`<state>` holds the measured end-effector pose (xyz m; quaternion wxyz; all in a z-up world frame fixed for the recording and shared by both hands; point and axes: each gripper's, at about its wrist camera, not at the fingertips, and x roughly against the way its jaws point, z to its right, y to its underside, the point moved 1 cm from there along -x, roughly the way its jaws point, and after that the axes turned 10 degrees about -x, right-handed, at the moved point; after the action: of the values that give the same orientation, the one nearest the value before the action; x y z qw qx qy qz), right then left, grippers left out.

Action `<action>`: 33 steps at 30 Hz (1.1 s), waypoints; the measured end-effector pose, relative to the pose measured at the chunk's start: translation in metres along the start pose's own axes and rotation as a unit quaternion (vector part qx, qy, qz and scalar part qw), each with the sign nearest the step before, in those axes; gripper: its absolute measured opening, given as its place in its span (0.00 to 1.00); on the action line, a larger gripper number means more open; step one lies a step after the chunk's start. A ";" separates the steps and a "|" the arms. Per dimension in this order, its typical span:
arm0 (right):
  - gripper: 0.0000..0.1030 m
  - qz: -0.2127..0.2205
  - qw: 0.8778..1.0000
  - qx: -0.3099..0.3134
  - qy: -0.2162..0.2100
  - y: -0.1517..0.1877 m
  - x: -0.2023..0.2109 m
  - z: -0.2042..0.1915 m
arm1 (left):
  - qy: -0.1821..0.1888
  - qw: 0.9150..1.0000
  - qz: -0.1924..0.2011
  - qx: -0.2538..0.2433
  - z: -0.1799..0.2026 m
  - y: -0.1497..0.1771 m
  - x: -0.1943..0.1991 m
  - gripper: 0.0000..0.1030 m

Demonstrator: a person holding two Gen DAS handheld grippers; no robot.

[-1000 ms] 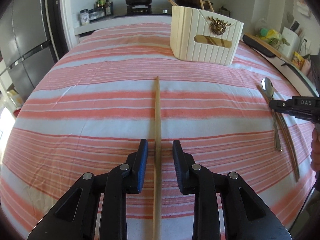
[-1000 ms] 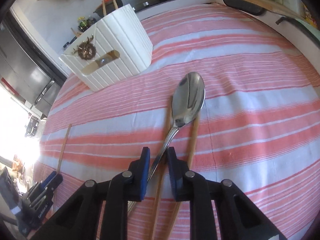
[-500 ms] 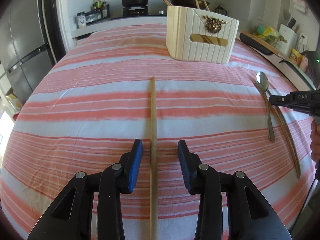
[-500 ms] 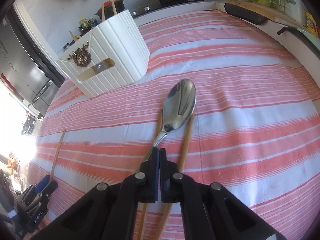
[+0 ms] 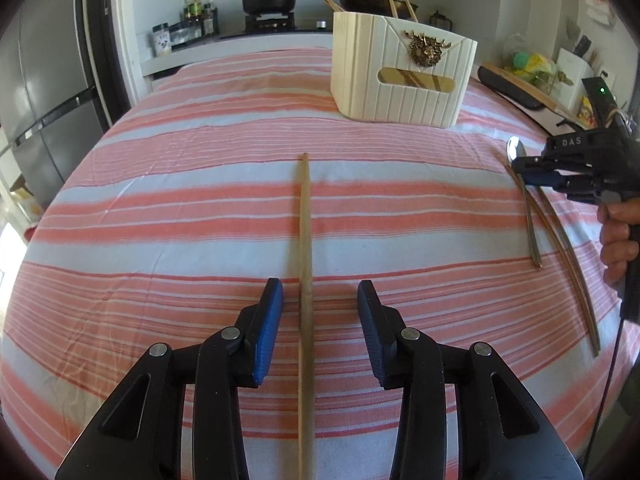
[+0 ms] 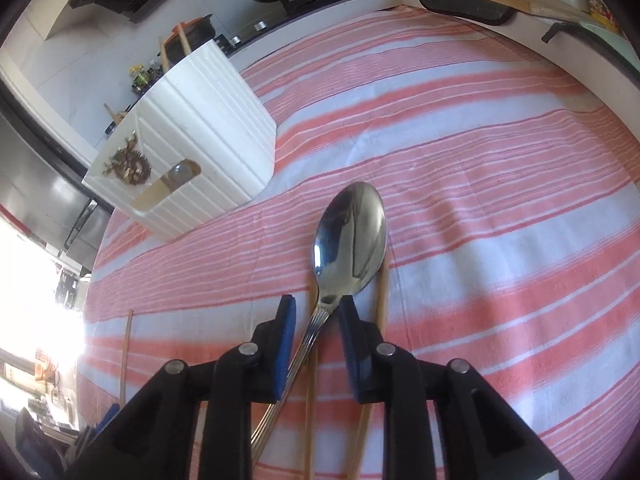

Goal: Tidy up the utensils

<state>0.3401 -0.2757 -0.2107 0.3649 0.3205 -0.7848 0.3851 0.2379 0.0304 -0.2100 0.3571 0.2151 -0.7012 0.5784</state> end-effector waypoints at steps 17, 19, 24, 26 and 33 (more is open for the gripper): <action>0.01 -0.019 0.984 0.177 -0.013 0.033 -0.007 -0.044 | 0.008 1.000 0.000 -0.003 0.001 -0.001 -0.001 0.45; 0.03 -0.011 0.985 0.173 -0.021 0.037 0.006 -0.043 | 0.013 1.000 0.002 0.000 0.000 0.000 0.000 0.46; 0.10 0.031 0.984 0.171 0.032 0.037 0.041 -0.021 | 0.015 1.000 0.000 -0.008 0.003 -0.001 -0.002 0.52; 0.23 0.039 0.980 0.178 0.078 0.038 0.047 -0.009 | 0.014 1.000 -0.001 -0.012 0.005 -0.002 -0.002 0.53; 0.37 0.025 0.973 0.210 0.095 0.052 0.034 0.003 | 0.035 0.999 -0.026 -0.025 0.003 -0.008 -0.003 0.65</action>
<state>0.2804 -0.2598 -0.2040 0.3526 0.3321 -0.6559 0.5789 0.2449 0.0250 -0.2075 0.4017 0.2038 -0.6969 0.5581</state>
